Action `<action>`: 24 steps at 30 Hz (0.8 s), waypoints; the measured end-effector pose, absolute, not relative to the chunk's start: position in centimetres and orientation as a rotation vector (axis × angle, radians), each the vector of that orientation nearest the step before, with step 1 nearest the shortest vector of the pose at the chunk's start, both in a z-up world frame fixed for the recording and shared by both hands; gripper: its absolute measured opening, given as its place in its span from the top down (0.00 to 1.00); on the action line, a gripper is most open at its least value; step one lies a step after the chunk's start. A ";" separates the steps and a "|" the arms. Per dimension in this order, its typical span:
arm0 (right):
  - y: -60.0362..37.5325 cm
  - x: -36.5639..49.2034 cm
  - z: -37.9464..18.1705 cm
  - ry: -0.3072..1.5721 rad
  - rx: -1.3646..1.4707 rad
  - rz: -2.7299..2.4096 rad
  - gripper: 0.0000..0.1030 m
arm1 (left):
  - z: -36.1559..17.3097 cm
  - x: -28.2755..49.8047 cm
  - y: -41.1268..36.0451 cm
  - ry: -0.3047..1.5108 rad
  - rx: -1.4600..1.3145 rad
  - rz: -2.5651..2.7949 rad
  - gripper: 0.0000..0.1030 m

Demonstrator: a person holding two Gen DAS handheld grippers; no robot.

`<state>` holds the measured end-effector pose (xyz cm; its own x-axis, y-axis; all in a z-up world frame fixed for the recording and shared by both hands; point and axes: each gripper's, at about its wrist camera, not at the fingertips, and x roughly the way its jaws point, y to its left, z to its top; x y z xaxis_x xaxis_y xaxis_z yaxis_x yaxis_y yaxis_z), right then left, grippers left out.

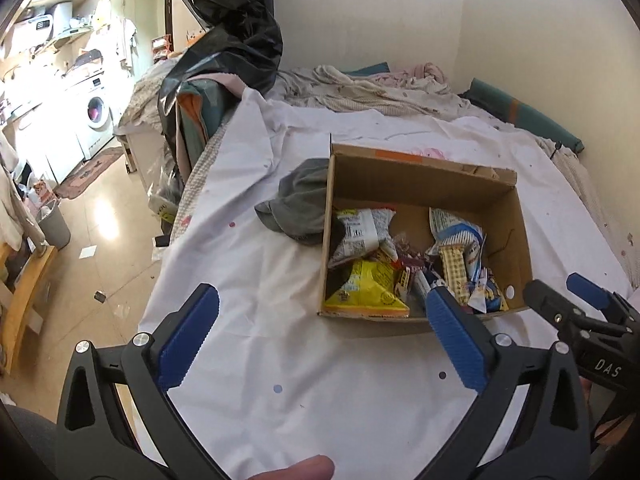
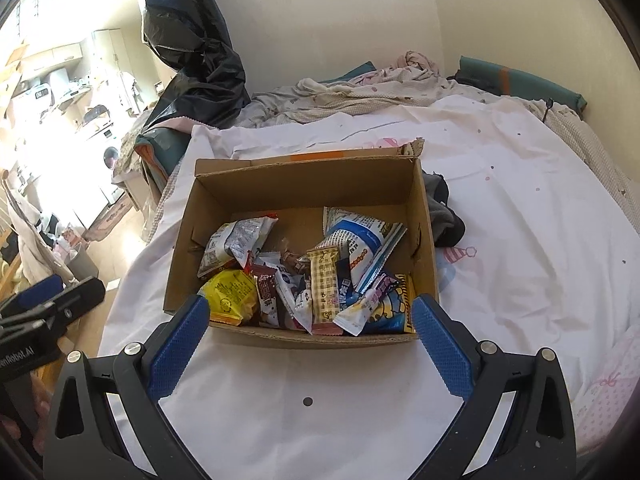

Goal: Organize snacks

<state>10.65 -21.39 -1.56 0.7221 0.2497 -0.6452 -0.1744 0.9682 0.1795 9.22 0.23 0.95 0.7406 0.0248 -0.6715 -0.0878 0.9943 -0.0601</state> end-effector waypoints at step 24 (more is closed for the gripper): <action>-22.4 11.5 -2.0 0.759 0.168 0.216 0.00 | 0.4 9.4 0.4 0.759 -0.098 0.064 0.01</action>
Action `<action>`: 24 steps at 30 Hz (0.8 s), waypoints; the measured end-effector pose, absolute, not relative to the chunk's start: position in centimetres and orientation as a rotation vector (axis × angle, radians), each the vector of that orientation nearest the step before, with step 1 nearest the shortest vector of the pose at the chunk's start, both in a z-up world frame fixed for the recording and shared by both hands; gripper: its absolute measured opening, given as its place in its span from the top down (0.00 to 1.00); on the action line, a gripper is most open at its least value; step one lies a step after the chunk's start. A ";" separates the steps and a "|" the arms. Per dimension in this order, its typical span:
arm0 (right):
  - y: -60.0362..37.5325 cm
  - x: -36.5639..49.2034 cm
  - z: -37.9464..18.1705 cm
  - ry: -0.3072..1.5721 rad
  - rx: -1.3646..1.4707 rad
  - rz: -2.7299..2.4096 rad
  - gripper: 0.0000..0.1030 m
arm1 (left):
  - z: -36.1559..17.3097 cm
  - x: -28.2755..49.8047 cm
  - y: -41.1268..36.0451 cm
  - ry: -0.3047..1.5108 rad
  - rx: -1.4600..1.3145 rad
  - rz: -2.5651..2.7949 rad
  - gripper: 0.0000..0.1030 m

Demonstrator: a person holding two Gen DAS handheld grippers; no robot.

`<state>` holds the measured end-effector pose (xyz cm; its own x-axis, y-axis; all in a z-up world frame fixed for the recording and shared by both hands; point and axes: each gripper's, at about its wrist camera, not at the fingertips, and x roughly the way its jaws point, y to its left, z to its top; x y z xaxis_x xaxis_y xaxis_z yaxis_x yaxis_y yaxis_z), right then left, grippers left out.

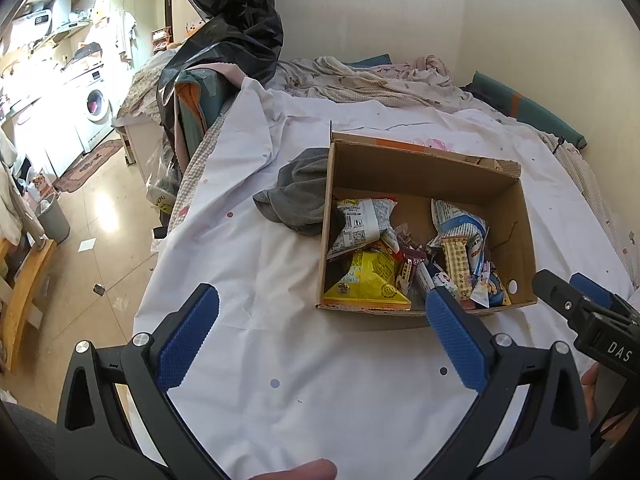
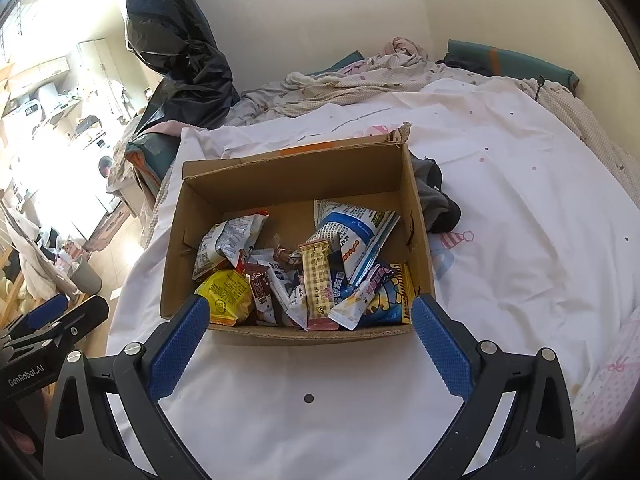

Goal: Organize snacks

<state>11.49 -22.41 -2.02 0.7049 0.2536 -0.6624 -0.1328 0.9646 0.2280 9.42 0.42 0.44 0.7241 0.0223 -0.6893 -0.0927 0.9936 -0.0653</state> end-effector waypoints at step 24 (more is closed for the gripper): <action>-22.3 11.5 -2.2 0.765 0.161 0.216 0.00 | 0.1 9.8 0.7 0.782 -0.111 0.069 0.01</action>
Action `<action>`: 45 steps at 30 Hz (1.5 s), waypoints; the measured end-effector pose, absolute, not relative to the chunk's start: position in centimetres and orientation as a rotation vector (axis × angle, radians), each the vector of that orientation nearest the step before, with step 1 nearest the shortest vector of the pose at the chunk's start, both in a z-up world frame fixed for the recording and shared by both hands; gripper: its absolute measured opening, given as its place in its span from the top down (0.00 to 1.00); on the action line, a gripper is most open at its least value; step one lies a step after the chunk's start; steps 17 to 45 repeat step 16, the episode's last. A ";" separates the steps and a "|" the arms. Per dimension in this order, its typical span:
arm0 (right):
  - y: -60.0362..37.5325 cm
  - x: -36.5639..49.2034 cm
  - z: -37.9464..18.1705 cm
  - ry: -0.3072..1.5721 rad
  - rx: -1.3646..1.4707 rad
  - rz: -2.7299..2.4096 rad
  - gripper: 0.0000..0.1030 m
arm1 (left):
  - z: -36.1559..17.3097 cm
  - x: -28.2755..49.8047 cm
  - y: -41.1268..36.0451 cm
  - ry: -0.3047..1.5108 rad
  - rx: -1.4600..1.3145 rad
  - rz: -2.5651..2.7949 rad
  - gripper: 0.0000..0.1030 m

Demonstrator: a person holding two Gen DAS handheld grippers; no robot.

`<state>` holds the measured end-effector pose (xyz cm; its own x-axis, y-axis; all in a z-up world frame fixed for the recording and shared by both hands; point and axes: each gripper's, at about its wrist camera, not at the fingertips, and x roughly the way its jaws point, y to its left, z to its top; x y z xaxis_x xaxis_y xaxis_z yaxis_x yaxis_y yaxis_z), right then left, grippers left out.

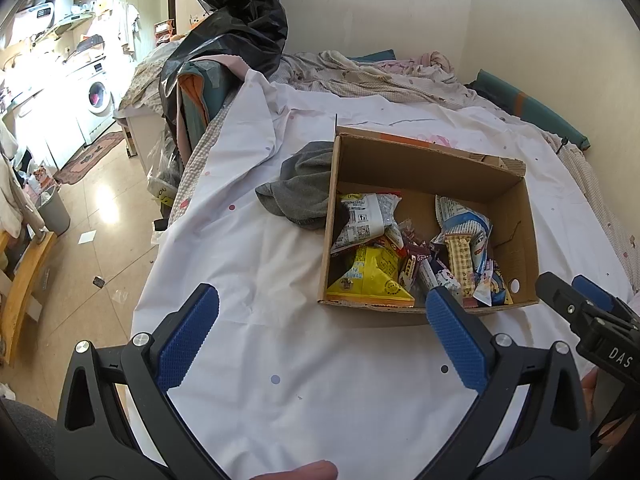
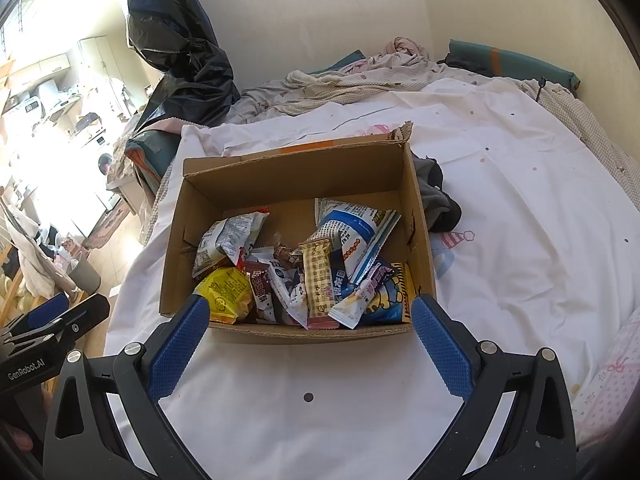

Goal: Organize snacks

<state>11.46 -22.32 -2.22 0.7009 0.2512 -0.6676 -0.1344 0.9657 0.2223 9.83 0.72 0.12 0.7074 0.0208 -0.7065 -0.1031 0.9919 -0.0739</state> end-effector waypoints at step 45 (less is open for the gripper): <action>-22.1 11.5 -2.3 0.769 0.152 0.217 0.00 | -0.2 9.8 0.7 0.788 -0.098 0.067 0.01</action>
